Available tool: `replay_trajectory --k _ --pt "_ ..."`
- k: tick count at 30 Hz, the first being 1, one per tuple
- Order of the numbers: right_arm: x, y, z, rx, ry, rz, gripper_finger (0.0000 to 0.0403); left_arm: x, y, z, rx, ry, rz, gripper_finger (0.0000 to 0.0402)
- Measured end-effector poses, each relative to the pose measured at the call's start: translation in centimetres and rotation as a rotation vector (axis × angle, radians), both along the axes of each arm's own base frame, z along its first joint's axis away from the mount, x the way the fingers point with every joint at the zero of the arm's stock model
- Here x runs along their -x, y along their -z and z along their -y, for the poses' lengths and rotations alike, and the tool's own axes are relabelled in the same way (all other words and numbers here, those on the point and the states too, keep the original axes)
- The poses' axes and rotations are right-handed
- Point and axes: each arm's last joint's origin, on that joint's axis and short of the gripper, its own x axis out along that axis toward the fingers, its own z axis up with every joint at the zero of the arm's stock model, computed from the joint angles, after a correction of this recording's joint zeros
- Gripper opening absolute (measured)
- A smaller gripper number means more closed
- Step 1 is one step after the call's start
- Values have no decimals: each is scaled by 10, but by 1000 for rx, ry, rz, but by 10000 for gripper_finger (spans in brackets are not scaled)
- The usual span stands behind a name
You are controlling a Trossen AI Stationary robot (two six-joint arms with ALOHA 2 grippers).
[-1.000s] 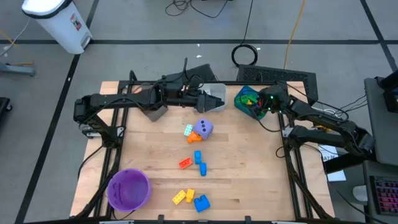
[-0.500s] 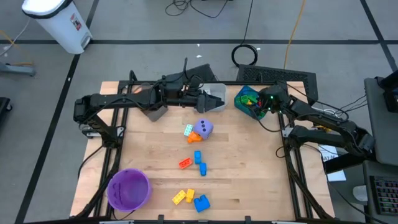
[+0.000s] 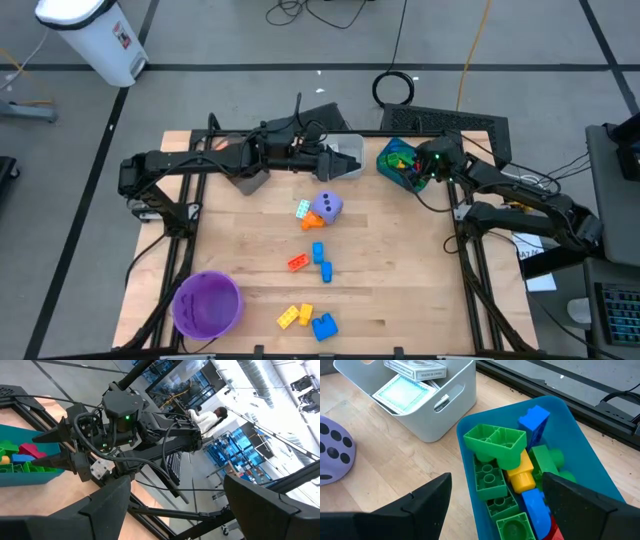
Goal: Pick & Place Toys
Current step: Put the orange game piece into the blue bin
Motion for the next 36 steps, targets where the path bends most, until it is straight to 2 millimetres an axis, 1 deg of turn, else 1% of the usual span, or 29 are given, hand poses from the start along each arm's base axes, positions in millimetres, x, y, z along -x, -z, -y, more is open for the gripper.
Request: replay_trajectory --k 36 --pt "0 0 0 0 0 0 302 0 0 3 -22 16 1 328"
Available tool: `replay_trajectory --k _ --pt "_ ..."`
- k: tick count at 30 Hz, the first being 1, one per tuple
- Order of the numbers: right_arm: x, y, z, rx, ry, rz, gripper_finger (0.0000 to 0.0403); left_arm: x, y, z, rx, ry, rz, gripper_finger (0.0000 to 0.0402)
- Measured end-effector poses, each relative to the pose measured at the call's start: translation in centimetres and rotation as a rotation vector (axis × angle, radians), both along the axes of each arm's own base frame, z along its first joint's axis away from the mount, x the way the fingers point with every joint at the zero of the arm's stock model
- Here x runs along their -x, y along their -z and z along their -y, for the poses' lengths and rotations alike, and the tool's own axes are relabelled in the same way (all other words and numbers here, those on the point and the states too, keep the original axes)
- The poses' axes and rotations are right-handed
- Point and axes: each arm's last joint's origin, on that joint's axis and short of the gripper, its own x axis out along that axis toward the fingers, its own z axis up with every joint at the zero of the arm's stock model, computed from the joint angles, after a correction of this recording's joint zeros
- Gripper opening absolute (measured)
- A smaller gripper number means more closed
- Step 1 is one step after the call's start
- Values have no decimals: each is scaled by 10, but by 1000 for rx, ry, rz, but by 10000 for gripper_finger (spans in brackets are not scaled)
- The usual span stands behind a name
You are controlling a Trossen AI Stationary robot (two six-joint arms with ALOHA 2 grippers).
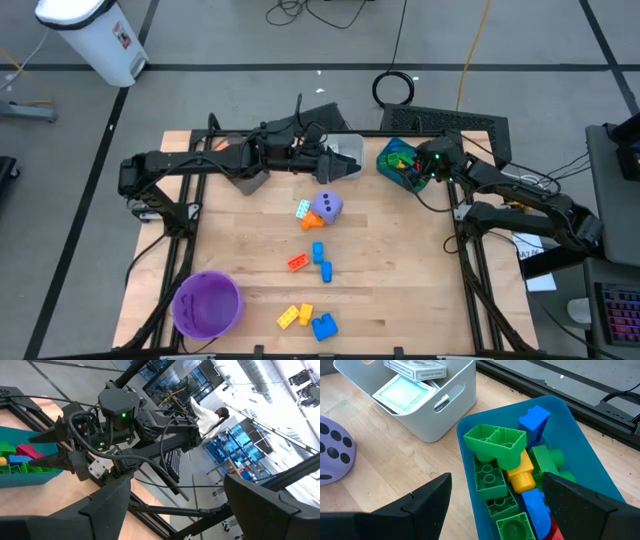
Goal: Pick & Place Toys
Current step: Put the orange game piece into the blue bin
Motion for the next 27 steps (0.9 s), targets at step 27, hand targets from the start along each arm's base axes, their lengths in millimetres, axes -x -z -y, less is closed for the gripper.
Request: replay_trajectory --k 27 --pt "-6 -10 4 -42 93 207 304 6 -10 28 -11 176 28 328"
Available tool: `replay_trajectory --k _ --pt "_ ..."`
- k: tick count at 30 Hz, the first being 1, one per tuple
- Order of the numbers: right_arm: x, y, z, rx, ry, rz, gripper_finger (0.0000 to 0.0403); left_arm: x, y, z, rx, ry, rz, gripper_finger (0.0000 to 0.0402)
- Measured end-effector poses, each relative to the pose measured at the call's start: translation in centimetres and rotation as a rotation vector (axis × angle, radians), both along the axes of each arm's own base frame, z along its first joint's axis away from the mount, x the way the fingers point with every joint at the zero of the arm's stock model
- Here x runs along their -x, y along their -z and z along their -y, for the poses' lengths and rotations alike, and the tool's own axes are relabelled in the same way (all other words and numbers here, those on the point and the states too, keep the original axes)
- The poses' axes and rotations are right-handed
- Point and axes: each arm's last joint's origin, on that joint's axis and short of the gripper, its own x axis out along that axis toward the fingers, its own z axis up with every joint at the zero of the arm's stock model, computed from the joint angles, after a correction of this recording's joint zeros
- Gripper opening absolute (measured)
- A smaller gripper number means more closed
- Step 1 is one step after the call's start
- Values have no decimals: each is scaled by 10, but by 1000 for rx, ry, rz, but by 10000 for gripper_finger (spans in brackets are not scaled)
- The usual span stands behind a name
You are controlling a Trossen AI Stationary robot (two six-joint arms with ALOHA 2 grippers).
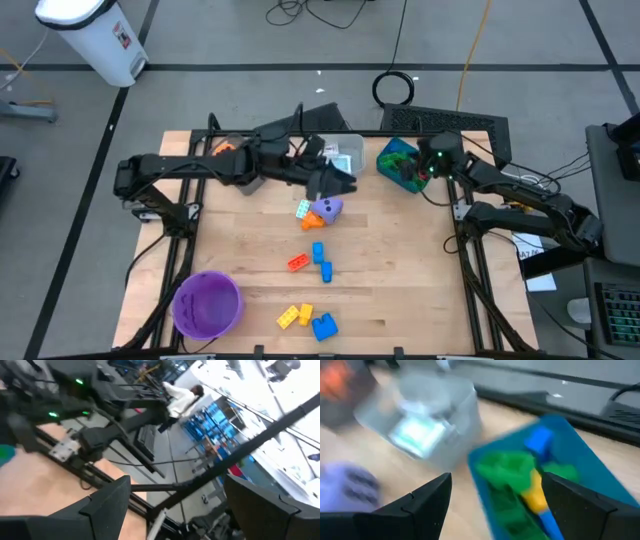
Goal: Pick & Place Toys
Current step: Put the orange game piece into the blue bin
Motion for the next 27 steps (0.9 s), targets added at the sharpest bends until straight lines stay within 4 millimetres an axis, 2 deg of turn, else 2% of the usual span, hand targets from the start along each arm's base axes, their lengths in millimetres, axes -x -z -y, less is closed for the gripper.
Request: replay_trajectory --k 3,6,12,14,17,22,27 --pt "-10 -15 -1 3 -133 224 304 5 -4 12 -31 26 5 328" --pt "-23 -36 -10 37 -286 444 304 12 -10 23 -72 31 7 328" --pt "-45 -65 -47 121 -518 692 304 28 -13 42 -168 -32 -71 328" --pt "-54 -71 -62 118 -577 682 304 34 -15 48 -204 -62 -85 328" --pt "-68 -77 -84 135 -676 565 304 43 -9 56 -241 -99 -198 328" --pt "-92 -84 -118 223 -868 280 304 56 17 71 -247 -105 -499 328" --pt "-105 -80 -143 379 -1027 88 304 64 53 102 -305 -64 -799 328"
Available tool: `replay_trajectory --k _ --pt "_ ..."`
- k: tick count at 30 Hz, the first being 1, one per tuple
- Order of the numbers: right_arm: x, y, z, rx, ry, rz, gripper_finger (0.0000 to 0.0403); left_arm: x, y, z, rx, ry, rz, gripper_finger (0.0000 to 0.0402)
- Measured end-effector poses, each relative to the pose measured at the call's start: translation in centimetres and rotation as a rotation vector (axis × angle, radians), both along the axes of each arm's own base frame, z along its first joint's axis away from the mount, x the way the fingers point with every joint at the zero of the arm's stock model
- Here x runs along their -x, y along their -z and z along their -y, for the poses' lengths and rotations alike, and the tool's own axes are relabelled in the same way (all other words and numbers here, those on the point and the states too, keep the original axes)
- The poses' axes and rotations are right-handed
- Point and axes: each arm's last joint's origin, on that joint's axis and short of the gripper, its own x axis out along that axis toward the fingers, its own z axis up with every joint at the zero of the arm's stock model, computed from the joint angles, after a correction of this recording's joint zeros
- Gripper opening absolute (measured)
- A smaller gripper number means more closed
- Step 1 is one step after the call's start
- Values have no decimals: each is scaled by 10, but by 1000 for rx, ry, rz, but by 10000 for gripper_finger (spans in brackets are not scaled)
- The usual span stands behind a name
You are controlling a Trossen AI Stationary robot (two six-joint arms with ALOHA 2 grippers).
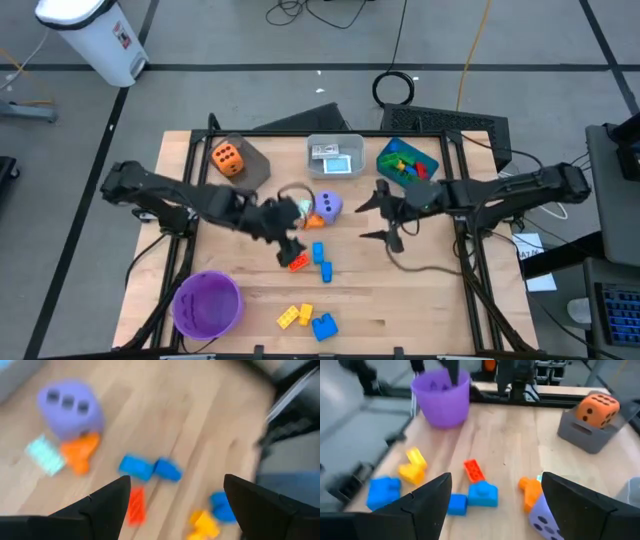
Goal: Pick & Place Toys
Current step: Put the orange game piece into the blue bin
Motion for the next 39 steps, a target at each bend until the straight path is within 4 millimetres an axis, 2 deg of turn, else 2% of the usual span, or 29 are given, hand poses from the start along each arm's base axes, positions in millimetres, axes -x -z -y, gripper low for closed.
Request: replay_trajectory --k 5,11,14,20,29,39 --pt "-5 7 -4 145 43 -14 304 -9 38 28 -52 26 -185 328" --pt "-5 6 -1 165 136 -15 304 -33 86 51 -55 71 -311 328" --pt "-3 4 0 162 141 -10 304 -42 112 54 -57 80 -402 328" --pt "-2 4 0 126 156 -16 304 -54 145 48 -73 55 -501 328" --pt "1 10 0 62 187 -81 304 -58 159 31 -142 0 -562 328" --pt "3 14 0 68 187 -127 304 -61 172 34 -155 67 -595 328"
